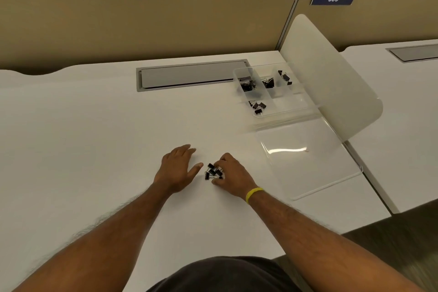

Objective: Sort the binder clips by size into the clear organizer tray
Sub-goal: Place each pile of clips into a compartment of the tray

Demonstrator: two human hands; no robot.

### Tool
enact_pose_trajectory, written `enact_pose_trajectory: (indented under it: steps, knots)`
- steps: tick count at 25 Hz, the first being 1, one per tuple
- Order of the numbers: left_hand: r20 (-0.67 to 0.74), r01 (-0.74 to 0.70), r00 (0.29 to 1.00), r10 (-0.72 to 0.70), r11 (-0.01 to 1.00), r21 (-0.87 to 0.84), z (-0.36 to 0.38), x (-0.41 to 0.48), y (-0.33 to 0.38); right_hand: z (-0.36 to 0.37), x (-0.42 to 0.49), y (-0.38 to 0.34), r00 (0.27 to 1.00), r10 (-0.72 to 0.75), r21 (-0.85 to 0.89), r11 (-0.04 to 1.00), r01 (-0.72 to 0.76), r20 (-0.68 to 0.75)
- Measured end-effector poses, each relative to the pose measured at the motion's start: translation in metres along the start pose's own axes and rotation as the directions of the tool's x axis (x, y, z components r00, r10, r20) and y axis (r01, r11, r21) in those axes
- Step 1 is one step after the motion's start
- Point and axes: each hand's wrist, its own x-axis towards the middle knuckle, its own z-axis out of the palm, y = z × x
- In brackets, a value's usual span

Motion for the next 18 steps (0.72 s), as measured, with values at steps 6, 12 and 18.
enact_pose_trajectory:
  steps: [6,12,18]
  knots:
    - [-0.031,-0.023,0.999,0.022,0.999,-0.028,0.004,0.000,0.005,-0.005,-0.002,0.003,1.000,0.016,-0.018,1.000,-0.016,-0.023]
    - [-0.053,-0.043,0.998,0.040,0.997,-0.068,0.009,0.001,0.008,-0.010,-0.004,-0.004,0.999,0.038,-0.076,0.996,-0.039,-0.006]
    - [-0.096,-0.038,0.995,0.027,0.993,-0.115,0.009,0.003,0.014,-0.009,-0.003,-0.004,0.999,0.038,-0.080,0.996,-0.040,-0.028]
